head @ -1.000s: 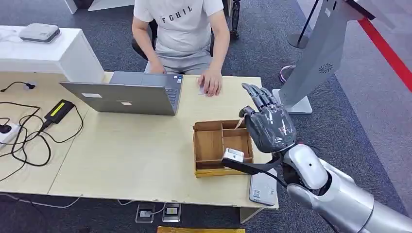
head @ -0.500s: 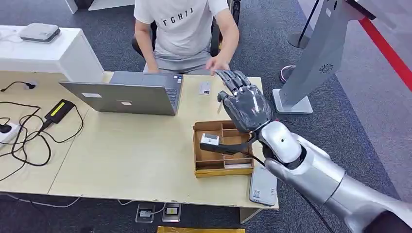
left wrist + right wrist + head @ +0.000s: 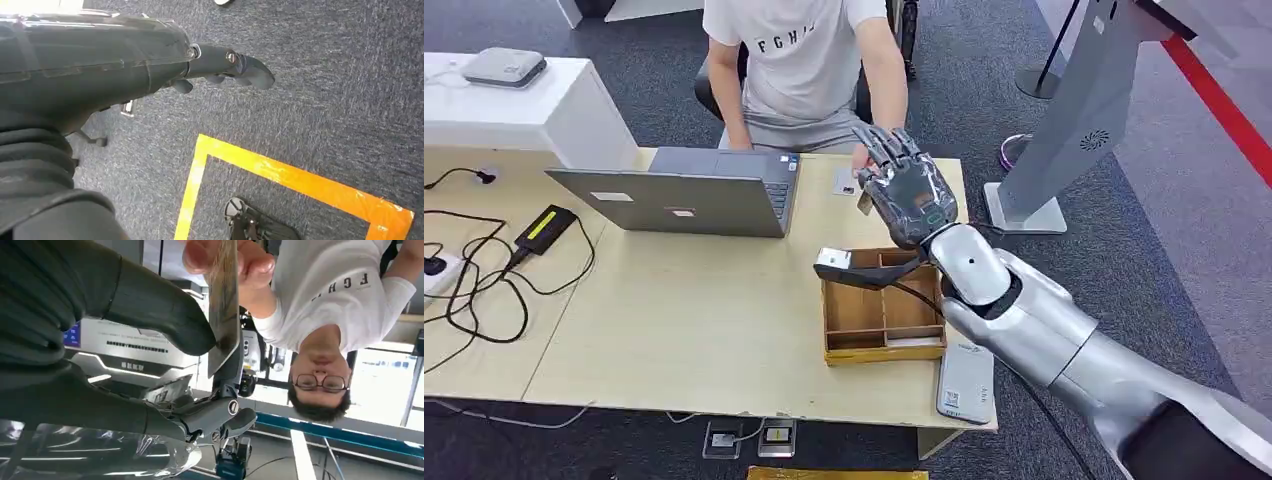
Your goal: Pass the card to the sensor for recognition and then transmit it.
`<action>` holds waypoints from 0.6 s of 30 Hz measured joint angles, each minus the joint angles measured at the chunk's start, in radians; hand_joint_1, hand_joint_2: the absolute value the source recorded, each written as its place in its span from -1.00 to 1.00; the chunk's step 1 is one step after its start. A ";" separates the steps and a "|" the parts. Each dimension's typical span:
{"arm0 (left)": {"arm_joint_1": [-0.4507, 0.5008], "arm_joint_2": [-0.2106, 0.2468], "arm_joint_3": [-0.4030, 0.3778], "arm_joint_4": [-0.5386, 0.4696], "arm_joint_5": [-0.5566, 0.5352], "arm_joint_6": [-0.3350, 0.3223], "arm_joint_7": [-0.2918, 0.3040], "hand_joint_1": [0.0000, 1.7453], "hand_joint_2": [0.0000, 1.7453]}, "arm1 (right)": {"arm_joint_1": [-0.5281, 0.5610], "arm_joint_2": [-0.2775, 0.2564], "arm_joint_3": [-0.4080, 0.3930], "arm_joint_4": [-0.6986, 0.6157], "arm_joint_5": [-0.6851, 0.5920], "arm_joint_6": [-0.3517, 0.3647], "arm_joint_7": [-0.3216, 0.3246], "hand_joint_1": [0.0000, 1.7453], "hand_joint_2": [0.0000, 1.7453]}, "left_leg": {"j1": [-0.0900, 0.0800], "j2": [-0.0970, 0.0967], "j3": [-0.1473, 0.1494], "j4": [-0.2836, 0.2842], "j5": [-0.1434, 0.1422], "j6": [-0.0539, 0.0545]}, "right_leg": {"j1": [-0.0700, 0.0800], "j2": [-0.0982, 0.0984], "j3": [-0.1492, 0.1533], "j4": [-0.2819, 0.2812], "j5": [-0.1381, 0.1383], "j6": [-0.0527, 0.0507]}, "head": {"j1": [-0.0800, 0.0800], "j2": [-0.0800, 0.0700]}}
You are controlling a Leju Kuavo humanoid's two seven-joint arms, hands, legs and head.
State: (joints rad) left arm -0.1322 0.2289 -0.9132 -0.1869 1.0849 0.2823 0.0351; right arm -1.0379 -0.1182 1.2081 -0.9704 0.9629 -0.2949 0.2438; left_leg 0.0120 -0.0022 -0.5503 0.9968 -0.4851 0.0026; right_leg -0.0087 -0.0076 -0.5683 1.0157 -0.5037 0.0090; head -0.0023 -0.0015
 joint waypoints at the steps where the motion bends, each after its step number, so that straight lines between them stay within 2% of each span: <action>1: 0.000 0.000 0.000 0.000 0.000 0.000 0.000 -1.00 -1.00 | -0.006 0.008 0.000 0.013 0.005 0.002 0.000 1.00 1.00 | 0.000 0.000 0.000 0.000 0.000 0.000 | 0.000 0.000 0.000 0.000 0.000 0.000 | 0.000 0.000; 11: 0.001 0.002 0.000 0.000 0.000 -0.016 0.000 -1.00 -1.00 | -0.035 0.056 0.012 0.096 0.013 0.001 -0.007 1.00 1.00 | 0.000 0.000 0.000 0.000 0.000 0.000 | 0.000 0.000 0.000 0.000 0.000 0.000 | 0.000 0.000; 12: 0.001 0.003 0.000 0.000 0.000 -0.016 0.000 -1.00 -1.00 | -0.035 0.061 0.014 0.101 0.013 0.000 -0.007 0.92 1.00 | 0.000 0.000 0.000 0.000 0.000 0.000 | 0.000 0.000 0.000 0.000 0.000 0.000 | 0.000 0.000; 13: 0.001 0.003 0.000 0.000 0.000 -0.016 0.000 -1.00 -1.00 | -0.036 0.064 0.015 0.108 0.013 0.000 -0.007 -0.96 1.00 | 0.000 0.000 0.000 0.000 0.000 0.000 | 0.000 0.000 0.000 0.000 0.000 0.000 | 0.000 0.000; 14: 0.001 0.003 0.000 0.000 0.000 -0.016 0.000 -1.00 -1.00 | -0.036 0.069 0.015 0.114 0.011 -0.001 -0.007 -1.00 -1.00 | 0.000 0.000 0.000 0.000 0.000 0.000 | 0.000 0.000 0.000 0.000 0.000 0.000 | 0.000 0.000; 18: 0.001 0.005 0.000 0.000 0.000 -0.016 0.000 -1.00 -1.00 | -0.035 0.085 0.016 0.135 0.015 -0.001 -0.003 -1.00 -1.00 | 0.000 0.000 0.000 0.000 0.000 0.000 | 0.000 0.000 0.000 0.000 0.000 0.000 | 0.000 0.000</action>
State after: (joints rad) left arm -0.1311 0.2342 -0.9133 -0.1869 1.0853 0.2663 0.0351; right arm -1.0733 -0.0328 1.2238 -0.8358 0.9781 -0.2960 0.2411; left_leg 0.0120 -0.0022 -0.5503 0.9968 -0.4852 0.0026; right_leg -0.0086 -0.0076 -0.5684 1.0158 -0.5037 0.0090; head -0.0023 -0.0015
